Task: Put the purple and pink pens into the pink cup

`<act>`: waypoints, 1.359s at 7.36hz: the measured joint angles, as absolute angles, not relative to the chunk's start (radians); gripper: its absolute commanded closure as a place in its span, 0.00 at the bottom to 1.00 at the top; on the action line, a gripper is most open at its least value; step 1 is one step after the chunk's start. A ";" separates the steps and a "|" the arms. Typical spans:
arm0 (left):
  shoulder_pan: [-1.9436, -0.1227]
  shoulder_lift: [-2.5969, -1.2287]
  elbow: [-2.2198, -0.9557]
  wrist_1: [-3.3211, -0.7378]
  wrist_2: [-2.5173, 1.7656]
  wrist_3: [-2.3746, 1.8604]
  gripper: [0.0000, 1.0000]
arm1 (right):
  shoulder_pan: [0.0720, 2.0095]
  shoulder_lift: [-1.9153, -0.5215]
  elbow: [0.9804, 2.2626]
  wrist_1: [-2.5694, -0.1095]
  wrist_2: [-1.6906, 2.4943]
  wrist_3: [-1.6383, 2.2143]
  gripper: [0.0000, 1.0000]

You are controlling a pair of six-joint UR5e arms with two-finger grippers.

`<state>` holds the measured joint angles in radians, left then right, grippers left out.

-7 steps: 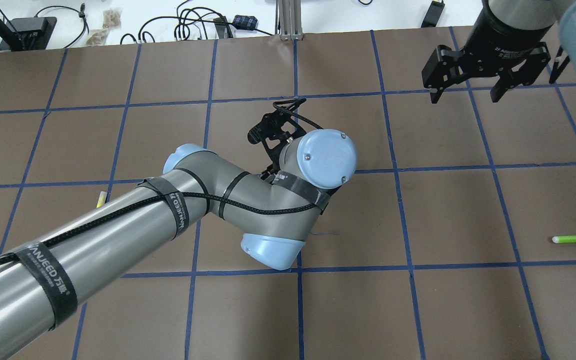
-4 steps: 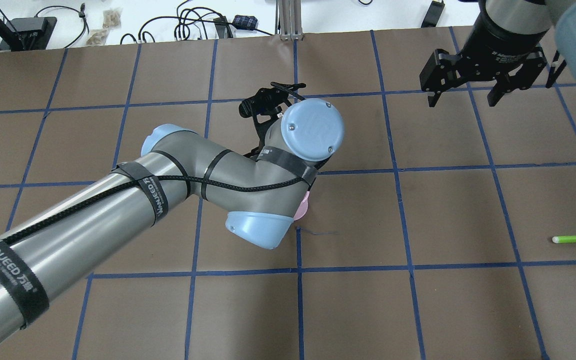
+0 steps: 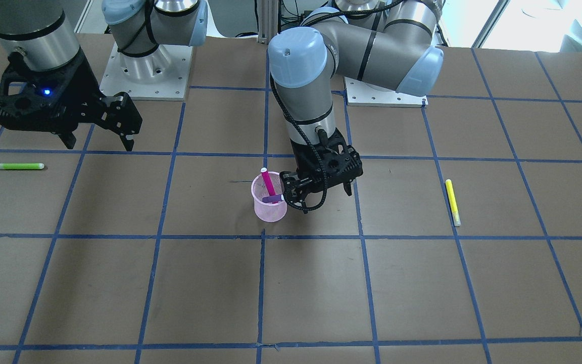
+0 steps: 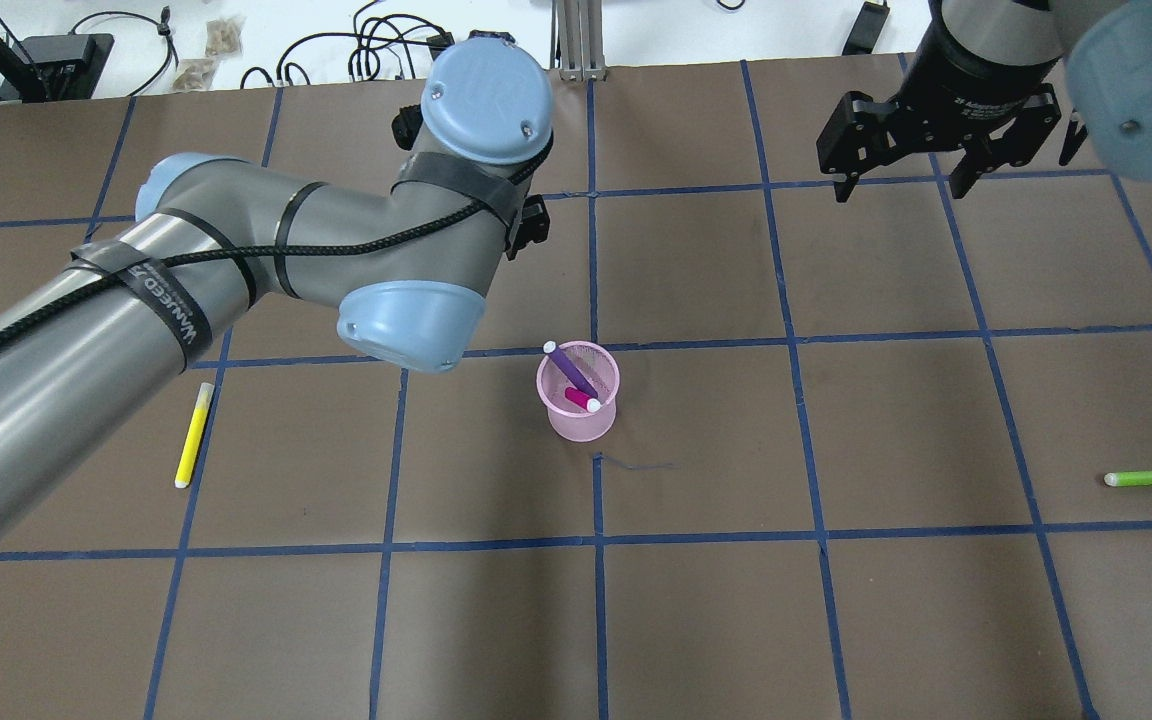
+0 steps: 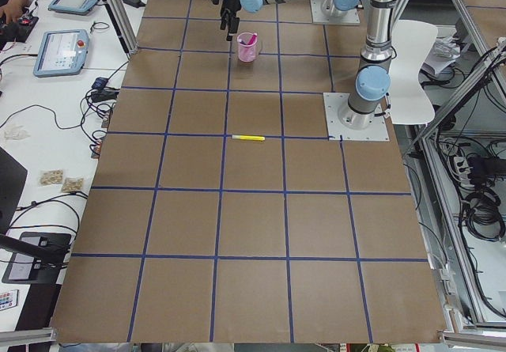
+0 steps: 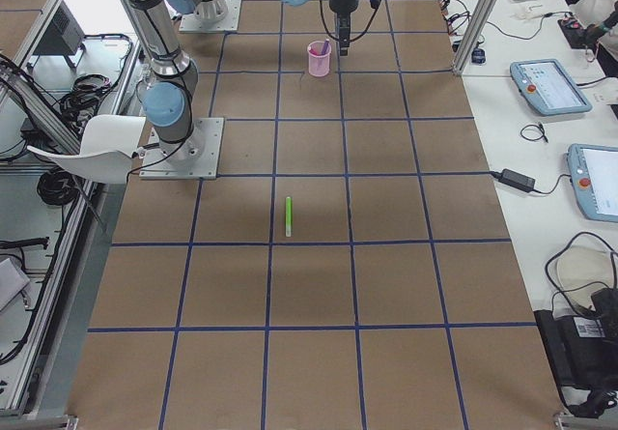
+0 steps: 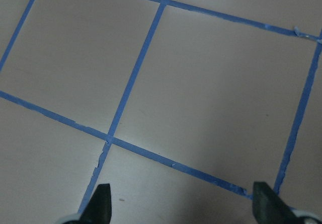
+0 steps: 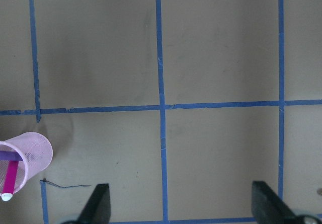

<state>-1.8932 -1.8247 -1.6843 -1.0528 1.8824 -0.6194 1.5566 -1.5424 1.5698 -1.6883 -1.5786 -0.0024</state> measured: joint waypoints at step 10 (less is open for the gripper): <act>-1.488 -1.612 -1.563 -1.594 1.649 -0.074 0.00 | 1.575 -1.525 1.565 -1.715 -1.579 -0.014 0.00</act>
